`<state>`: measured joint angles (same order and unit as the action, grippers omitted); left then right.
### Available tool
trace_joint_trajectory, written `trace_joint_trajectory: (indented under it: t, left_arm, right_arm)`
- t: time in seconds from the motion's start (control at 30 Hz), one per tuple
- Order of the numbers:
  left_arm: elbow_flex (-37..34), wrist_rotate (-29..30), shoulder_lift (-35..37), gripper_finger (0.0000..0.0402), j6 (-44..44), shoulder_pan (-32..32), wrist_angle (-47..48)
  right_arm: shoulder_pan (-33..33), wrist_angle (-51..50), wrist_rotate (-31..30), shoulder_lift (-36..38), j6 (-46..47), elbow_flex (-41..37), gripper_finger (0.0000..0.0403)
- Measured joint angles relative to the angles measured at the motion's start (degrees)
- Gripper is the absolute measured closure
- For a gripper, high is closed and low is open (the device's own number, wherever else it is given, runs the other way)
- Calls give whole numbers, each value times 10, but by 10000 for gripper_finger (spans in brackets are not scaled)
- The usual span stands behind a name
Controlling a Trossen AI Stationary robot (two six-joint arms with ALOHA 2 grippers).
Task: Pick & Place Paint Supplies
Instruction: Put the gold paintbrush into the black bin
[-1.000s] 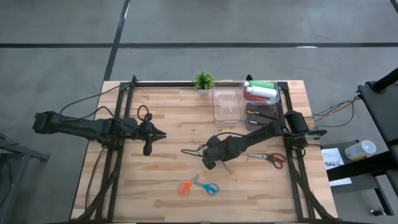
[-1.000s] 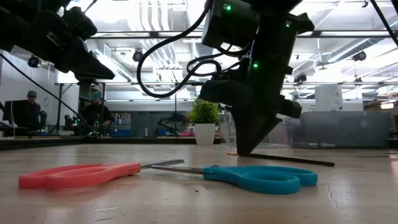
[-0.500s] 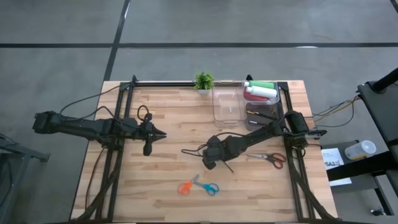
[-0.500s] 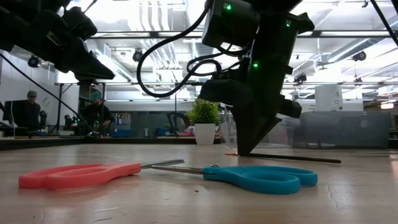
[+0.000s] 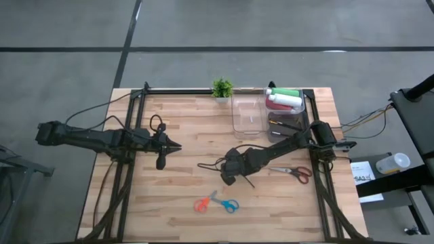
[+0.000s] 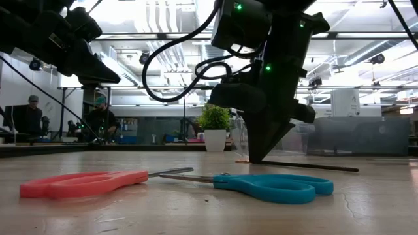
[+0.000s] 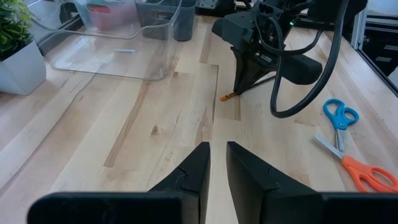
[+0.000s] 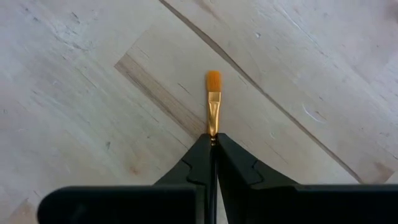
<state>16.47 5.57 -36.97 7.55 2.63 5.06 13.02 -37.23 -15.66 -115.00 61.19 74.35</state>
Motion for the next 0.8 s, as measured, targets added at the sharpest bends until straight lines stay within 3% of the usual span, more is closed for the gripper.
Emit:
trace_joint_trajectory:
  t: [0.8]
  left_arm:
    - [0, 0, 0, 340, 0, 0, 0]
  right_arm:
    - [-6, -15, 16, 40, -31, 1, 388]
